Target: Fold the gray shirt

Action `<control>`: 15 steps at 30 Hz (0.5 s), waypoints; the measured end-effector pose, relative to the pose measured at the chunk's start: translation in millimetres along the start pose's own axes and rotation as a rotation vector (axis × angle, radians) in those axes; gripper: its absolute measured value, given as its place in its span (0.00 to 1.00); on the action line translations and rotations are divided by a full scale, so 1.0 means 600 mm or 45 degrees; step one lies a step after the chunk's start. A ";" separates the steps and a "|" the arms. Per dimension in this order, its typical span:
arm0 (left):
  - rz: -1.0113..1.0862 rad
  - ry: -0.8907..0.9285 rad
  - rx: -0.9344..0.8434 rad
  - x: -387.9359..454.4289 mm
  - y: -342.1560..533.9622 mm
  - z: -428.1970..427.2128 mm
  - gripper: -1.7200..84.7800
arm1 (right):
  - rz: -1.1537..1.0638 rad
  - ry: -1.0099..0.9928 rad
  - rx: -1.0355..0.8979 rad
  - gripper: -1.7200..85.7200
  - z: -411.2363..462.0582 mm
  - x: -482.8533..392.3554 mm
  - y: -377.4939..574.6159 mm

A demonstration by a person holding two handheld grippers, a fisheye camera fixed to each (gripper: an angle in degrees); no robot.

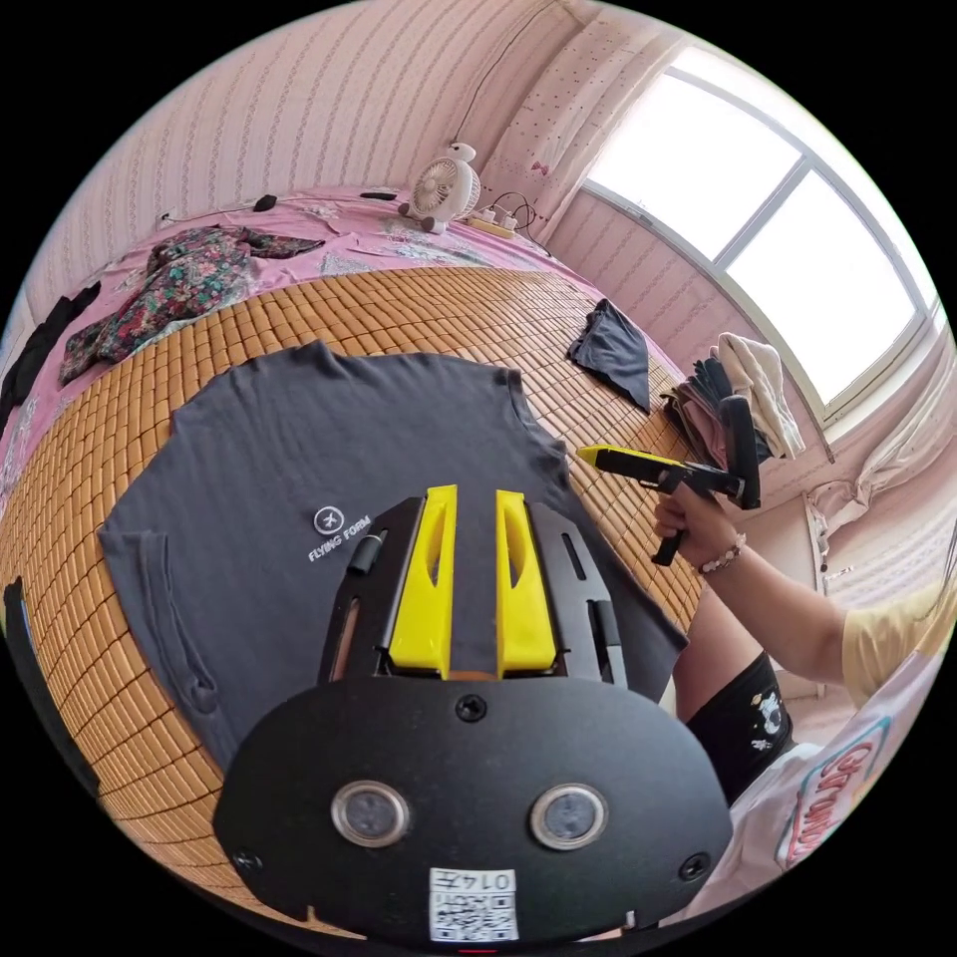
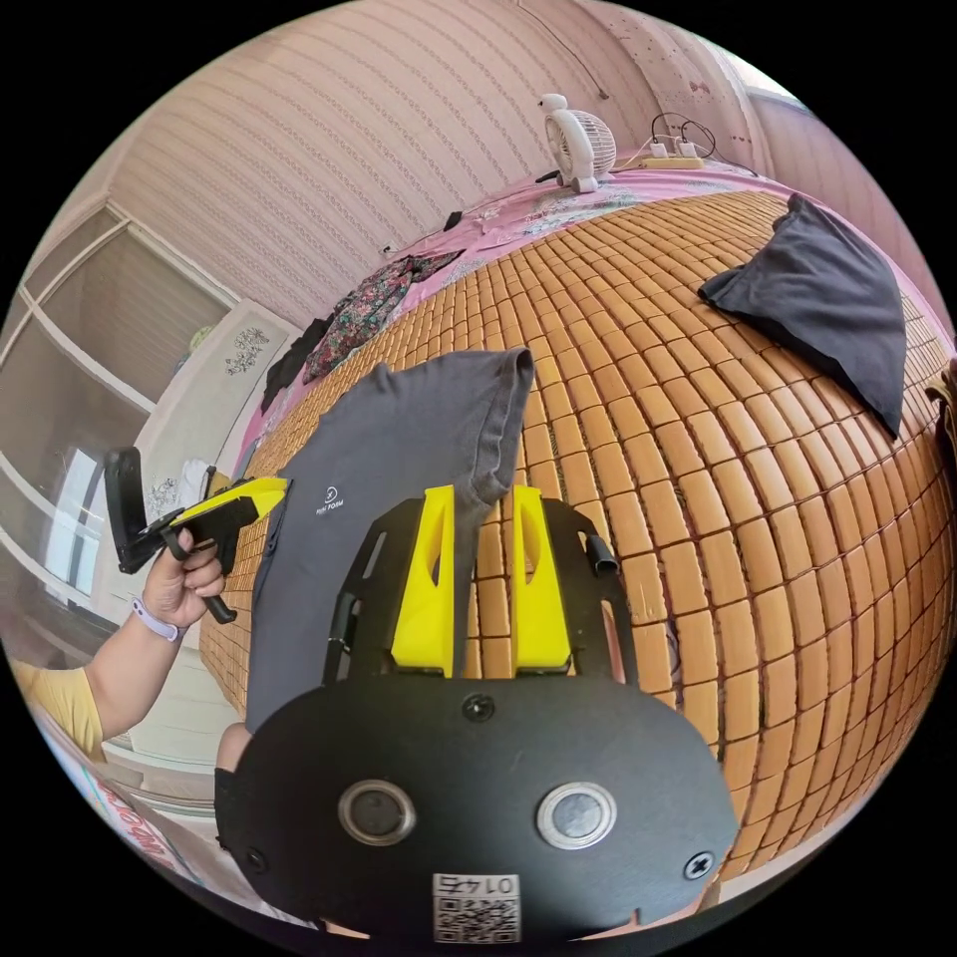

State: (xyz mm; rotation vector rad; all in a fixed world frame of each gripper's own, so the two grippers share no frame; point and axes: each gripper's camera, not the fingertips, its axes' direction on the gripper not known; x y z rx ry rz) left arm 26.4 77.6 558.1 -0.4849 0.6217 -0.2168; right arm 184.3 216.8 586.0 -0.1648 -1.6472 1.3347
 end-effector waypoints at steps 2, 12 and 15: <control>0.024 0.021 -0.011 0.010 -0.044 0.042 0.08 | 0.044 -0.038 -0.019 0.08 0.003 0.013 -0.026; 0.113 0.009 -0.114 0.070 -0.244 0.318 0.12 | 0.030 -0.090 -0.021 0.04 -0.024 0.024 -0.057; 0.096 -0.051 -0.111 0.068 -0.267 0.375 0.09 | 0.023 -0.097 -0.025 0.03 -0.035 0.022 -0.061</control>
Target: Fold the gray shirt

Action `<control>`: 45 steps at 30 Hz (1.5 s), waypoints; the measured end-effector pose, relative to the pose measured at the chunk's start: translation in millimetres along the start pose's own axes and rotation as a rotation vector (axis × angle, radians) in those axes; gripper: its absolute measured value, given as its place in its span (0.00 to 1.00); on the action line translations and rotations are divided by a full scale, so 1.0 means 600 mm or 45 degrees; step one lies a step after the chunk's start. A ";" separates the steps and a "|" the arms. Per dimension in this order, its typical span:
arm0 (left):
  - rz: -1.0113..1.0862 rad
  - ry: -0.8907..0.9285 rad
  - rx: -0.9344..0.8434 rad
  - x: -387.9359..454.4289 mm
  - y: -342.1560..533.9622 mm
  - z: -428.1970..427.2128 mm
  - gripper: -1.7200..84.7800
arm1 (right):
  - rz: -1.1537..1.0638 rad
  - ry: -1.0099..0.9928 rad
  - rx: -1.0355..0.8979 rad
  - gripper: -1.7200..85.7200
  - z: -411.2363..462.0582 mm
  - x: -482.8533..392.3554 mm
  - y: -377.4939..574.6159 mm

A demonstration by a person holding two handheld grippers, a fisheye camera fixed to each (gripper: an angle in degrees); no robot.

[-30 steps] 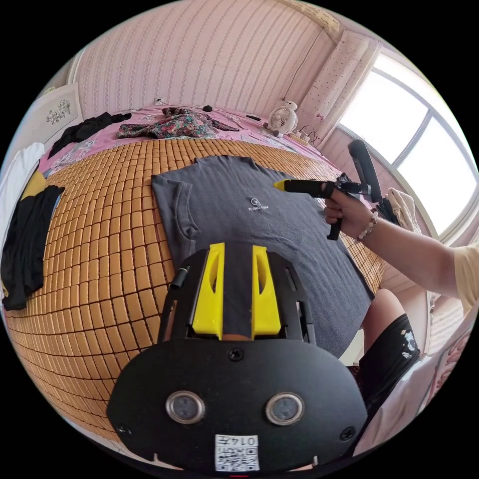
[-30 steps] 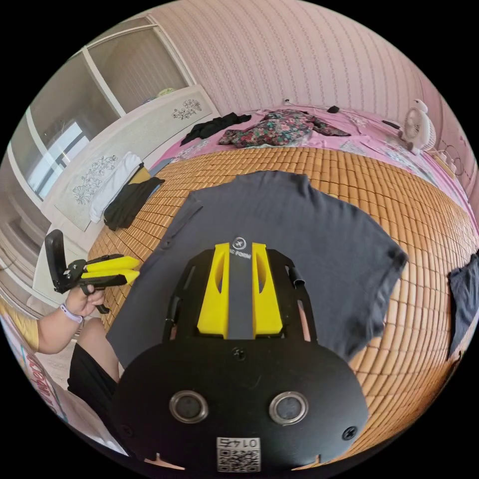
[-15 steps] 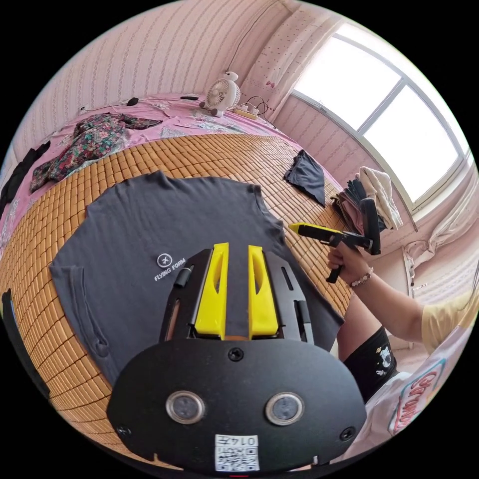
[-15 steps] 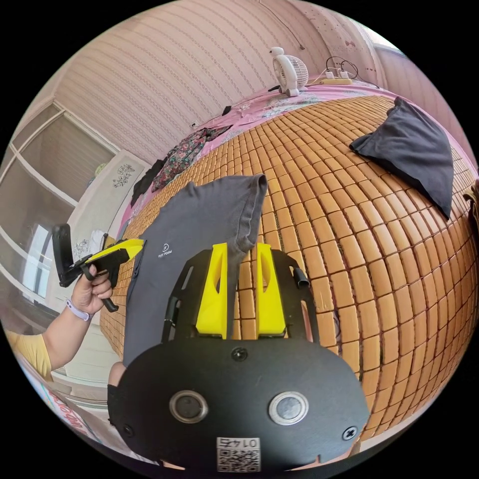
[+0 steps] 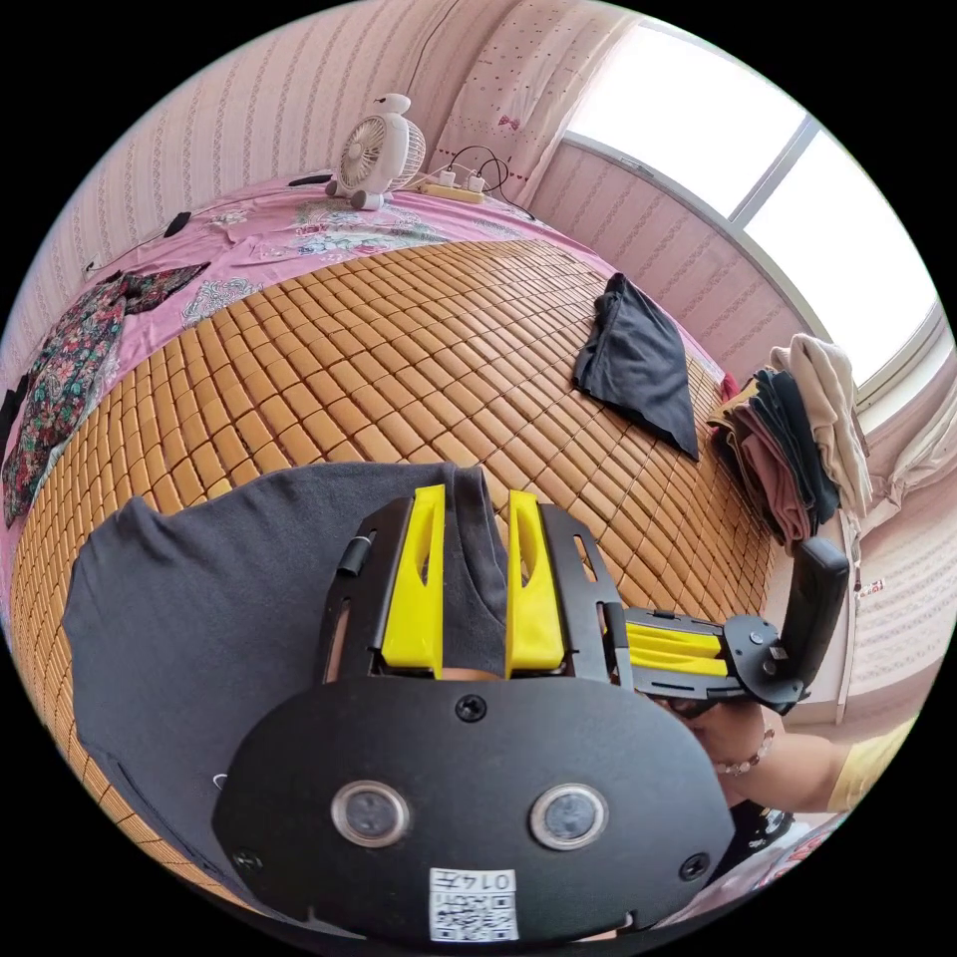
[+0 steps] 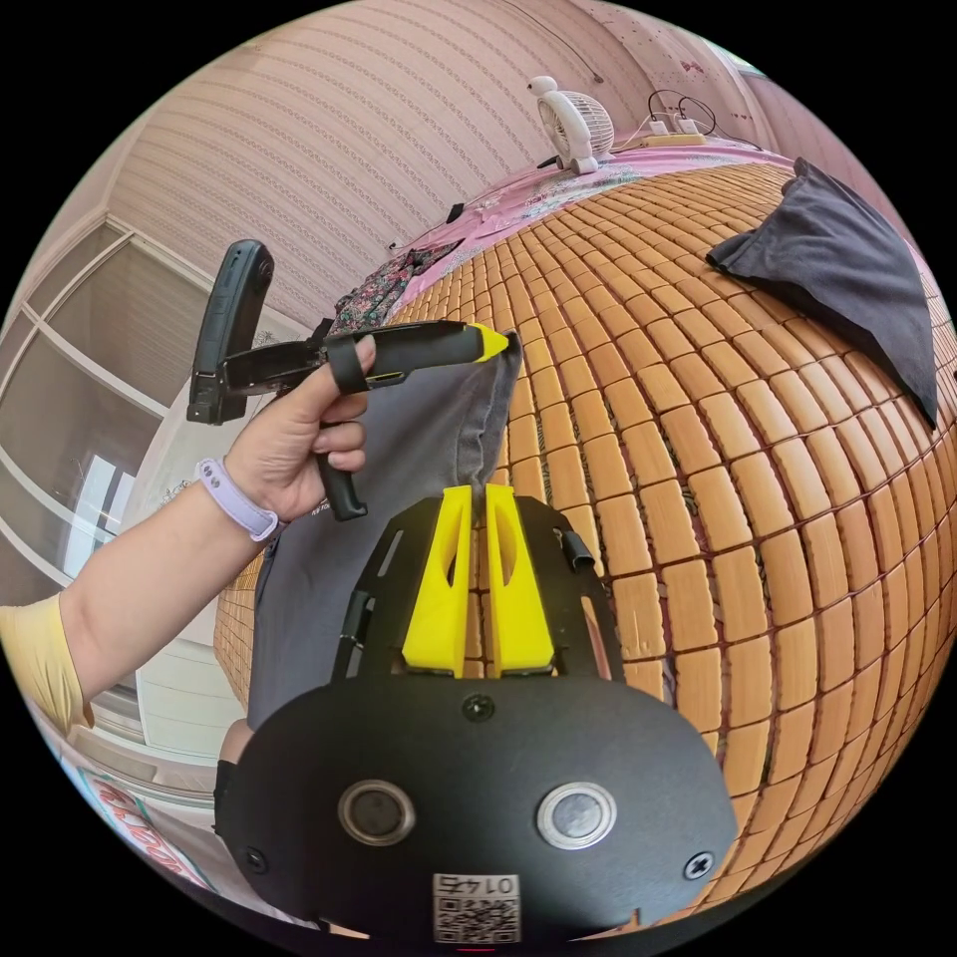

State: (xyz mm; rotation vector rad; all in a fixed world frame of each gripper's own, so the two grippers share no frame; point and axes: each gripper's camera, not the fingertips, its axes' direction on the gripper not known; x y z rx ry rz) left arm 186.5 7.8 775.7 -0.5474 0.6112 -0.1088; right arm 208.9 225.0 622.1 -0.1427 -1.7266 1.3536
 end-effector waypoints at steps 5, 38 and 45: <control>-0.123 -0.022 -0.057 -0.036 -0.020 0.057 0.03 | 0.014 -0.042 0.001 0.04 -0.014 -0.010 0.001; -0.311 0.139 0.113 -0.316 0.366 -0.238 0.10 | -0.596 0.326 -0.138 0.09 0.261 -0.394 -0.136; -0.049 0.171 0.061 -0.138 0.299 -0.177 0.10 | -0.701 0.466 -0.242 0.03 0.352 -0.422 -0.153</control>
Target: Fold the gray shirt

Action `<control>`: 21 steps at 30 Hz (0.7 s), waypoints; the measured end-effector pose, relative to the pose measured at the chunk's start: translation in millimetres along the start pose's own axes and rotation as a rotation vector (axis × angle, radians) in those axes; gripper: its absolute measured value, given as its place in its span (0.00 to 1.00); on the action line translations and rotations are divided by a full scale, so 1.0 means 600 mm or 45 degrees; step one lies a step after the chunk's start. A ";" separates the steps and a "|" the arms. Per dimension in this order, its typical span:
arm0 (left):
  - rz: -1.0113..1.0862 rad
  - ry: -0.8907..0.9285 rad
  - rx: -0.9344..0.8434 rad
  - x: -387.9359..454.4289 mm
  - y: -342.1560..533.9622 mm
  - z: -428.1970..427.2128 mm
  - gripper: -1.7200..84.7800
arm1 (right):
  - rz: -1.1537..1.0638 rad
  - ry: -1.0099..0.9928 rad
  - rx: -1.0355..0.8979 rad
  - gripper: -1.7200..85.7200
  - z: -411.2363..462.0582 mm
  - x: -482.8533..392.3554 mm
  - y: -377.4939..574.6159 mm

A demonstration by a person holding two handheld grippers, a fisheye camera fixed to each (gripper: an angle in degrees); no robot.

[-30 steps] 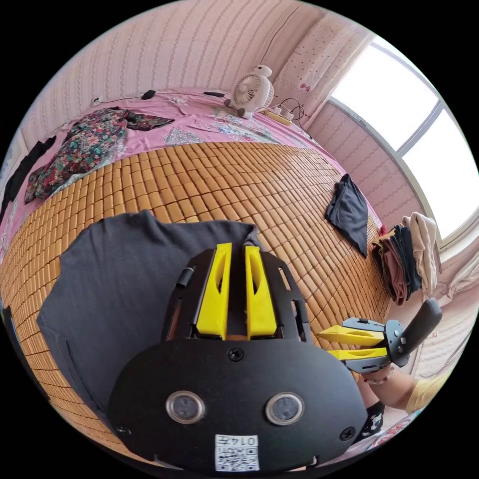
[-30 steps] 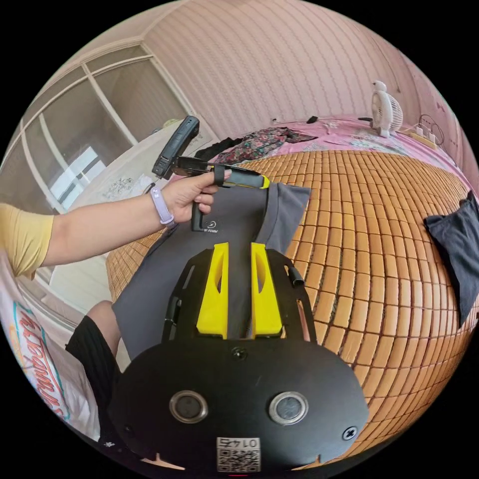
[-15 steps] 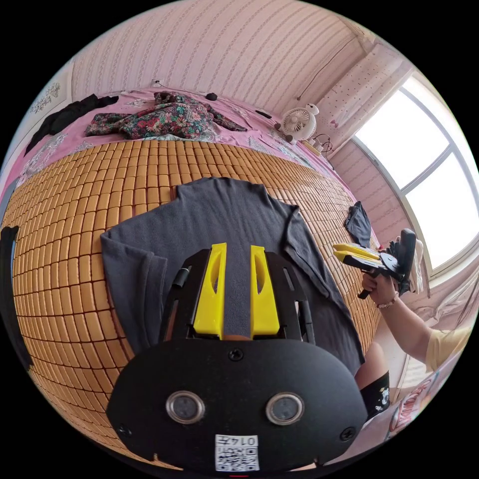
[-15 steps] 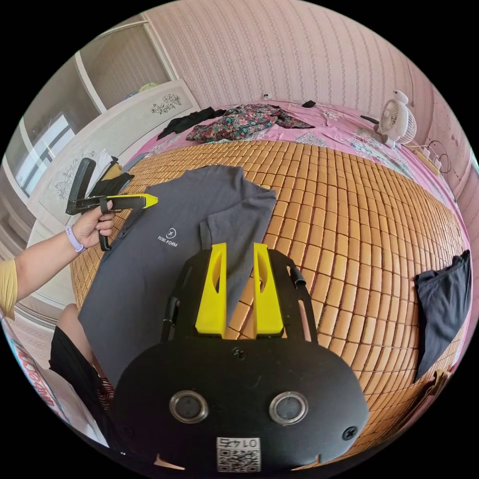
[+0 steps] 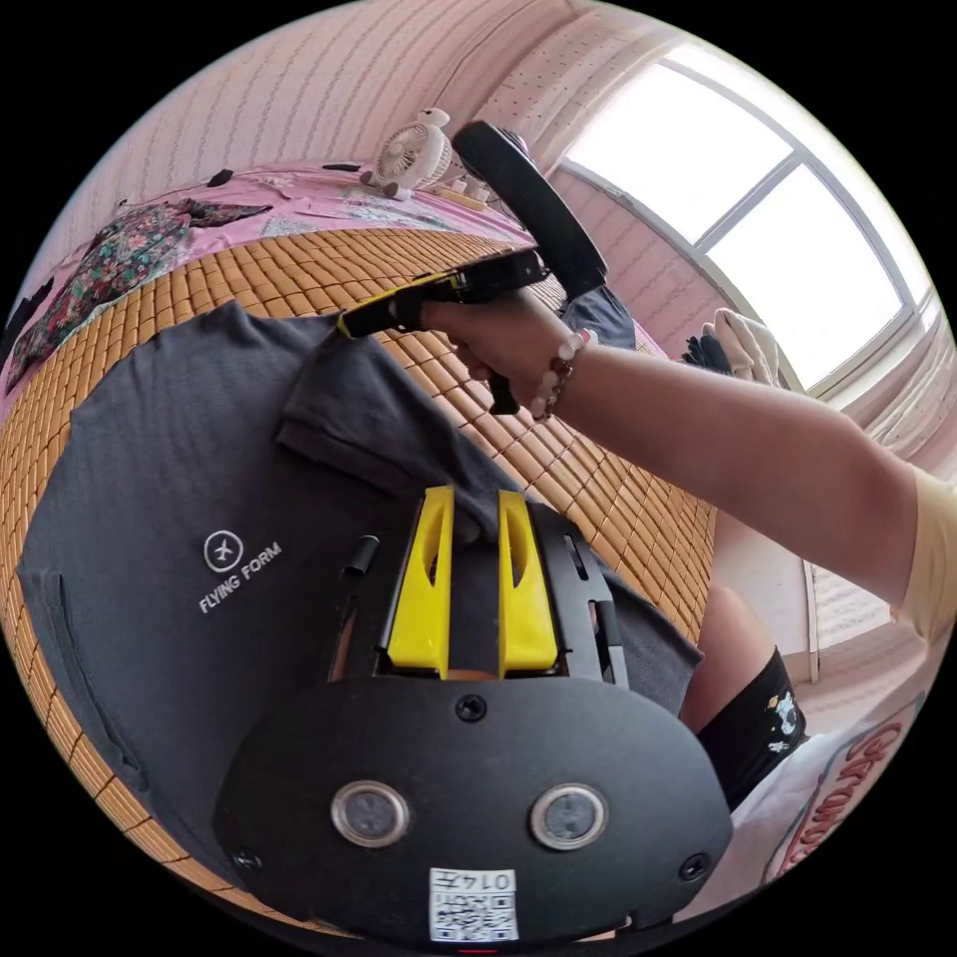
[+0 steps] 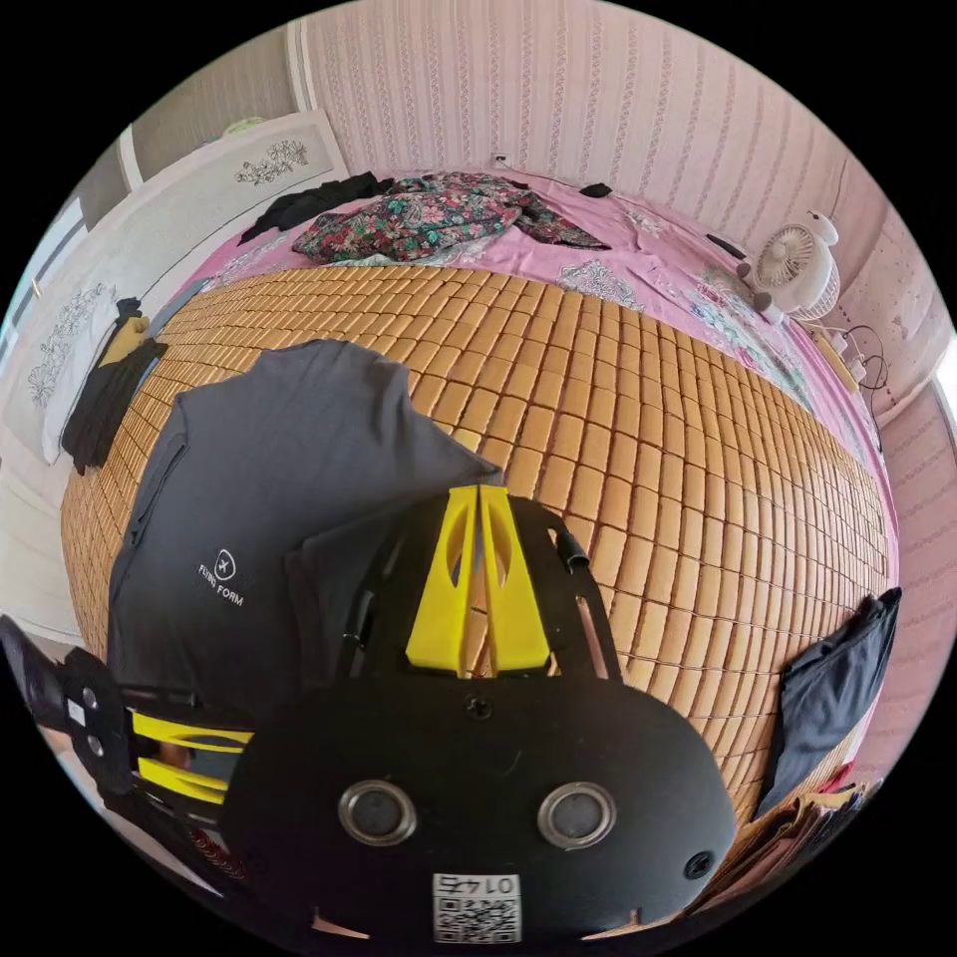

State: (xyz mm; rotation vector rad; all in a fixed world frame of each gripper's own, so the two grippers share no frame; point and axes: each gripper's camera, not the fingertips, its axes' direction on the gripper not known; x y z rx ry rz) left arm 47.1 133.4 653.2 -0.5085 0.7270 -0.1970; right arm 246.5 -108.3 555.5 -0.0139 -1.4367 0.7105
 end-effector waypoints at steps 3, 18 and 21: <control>0.072 -0.025 0.005 0.039 -0.017 0.007 0.10 | 0.037 -0.056 0.026 0.02 -0.025 0.025 -0.008; -0.091 -0.034 0.114 -0.034 0.045 -0.194 0.10 | 0.227 -0.177 0.033 0.10 -0.032 0.086 0.023; -0.218 -0.191 0.168 -0.117 0.092 -0.300 0.11 | 0.230 -0.225 -0.003 0.11 -0.006 0.064 0.030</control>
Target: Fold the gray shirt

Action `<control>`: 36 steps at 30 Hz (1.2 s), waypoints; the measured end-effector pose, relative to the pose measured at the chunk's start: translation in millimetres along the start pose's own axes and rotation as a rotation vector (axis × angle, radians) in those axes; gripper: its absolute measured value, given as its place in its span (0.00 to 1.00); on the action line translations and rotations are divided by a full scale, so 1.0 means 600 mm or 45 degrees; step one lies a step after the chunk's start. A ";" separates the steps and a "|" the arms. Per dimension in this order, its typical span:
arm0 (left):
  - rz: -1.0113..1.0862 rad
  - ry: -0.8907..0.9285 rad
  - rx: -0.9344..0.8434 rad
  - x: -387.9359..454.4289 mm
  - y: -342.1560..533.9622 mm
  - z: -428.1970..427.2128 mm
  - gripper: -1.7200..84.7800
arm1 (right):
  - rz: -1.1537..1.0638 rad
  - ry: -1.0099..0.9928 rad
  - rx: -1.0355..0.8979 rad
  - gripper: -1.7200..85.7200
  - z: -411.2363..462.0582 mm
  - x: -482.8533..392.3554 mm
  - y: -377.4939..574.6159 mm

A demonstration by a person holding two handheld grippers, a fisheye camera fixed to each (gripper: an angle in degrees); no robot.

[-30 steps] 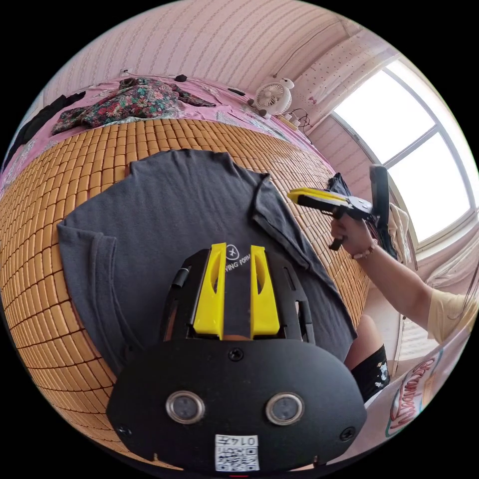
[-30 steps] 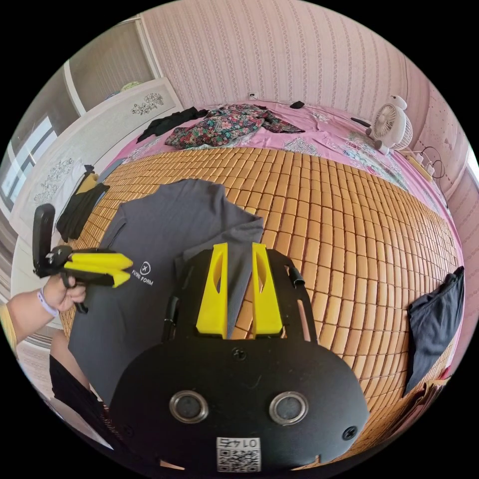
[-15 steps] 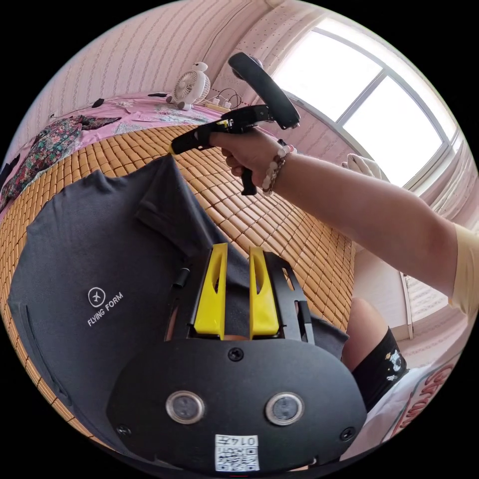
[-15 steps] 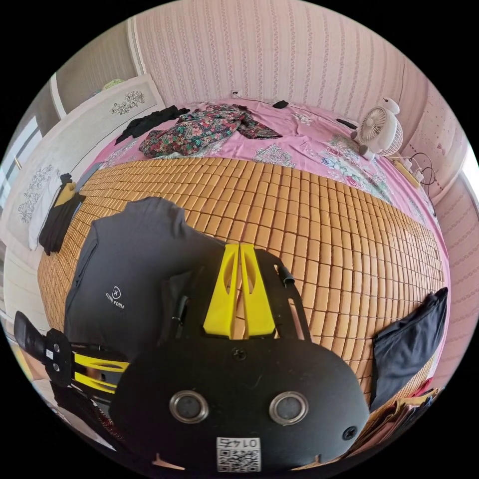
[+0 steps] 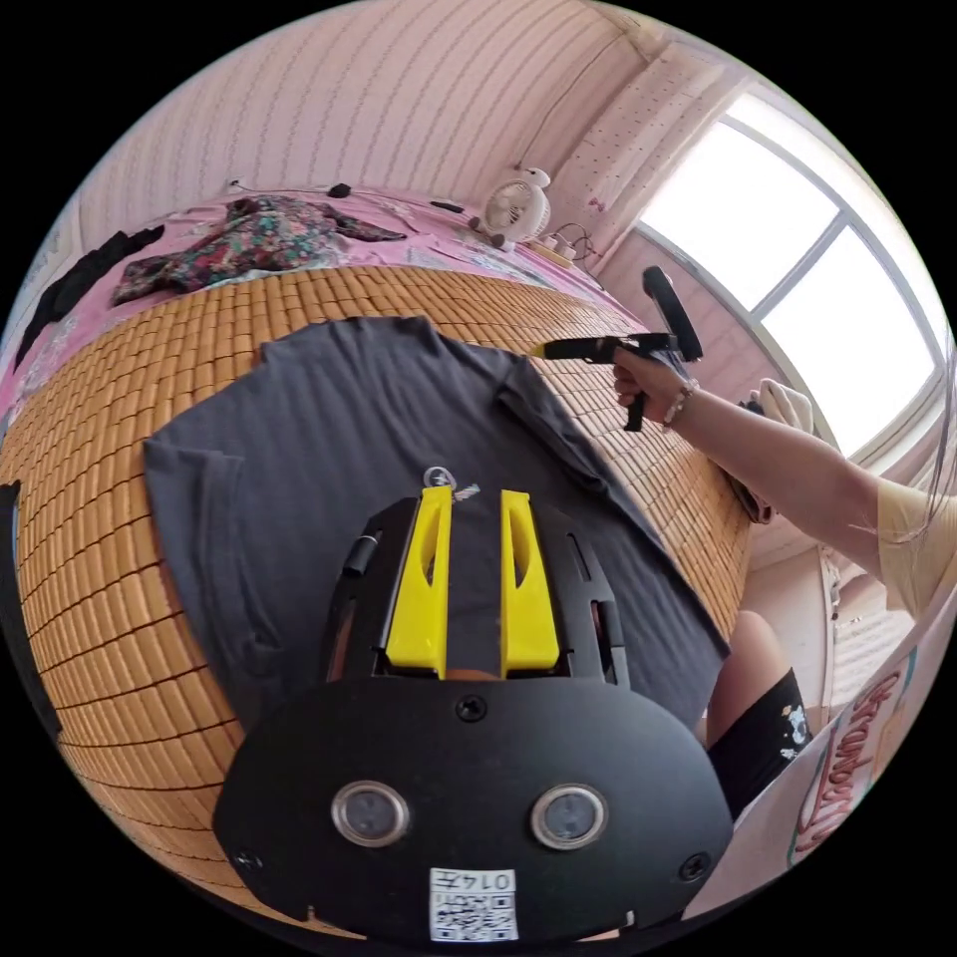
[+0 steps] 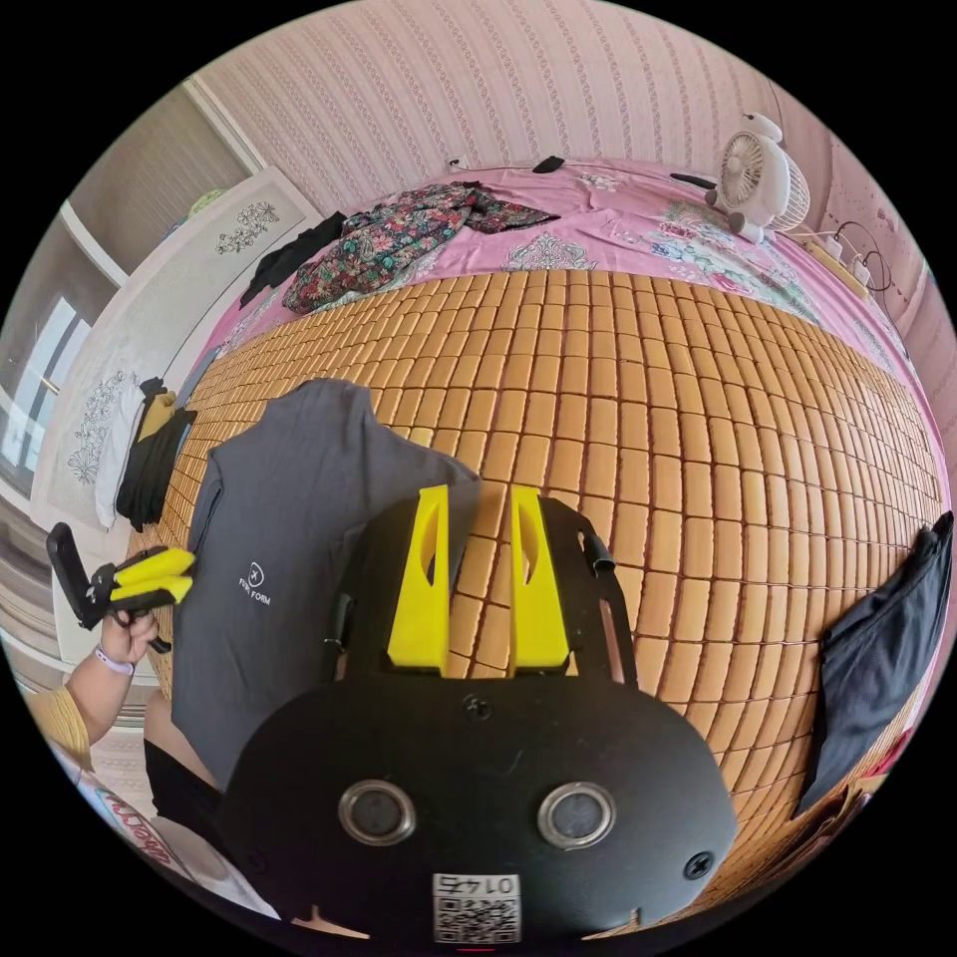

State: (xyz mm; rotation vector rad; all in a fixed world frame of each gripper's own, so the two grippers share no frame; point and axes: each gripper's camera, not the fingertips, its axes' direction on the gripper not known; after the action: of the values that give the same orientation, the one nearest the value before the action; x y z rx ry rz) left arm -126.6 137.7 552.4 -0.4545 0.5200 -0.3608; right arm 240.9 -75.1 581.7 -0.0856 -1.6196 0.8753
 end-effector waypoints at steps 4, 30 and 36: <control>-0.186 -0.401 0.094 -0.153 -0.004 -0.115 0.10 | -0.124 0.172 -0.044 0.10 0.028 -0.059 0.012; -0.224 -0.162 0.365 -0.104 -0.036 -0.501 0.01 | -0.235 -0.064 0.185 0.04 -0.301 -0.127 0.203; -0.321 -0.100 0.166 0.028 0.242 -0.585 0.01 | -0.042 -0.033 0.004 0.05 -0.390 -0.102 0.501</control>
State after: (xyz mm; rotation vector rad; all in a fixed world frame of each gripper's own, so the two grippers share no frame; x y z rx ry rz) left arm -273.9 139.9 201.9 -0.4069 0.3603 -0.6131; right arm 339.9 220.8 354.7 -0.0453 -1.6391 0.8566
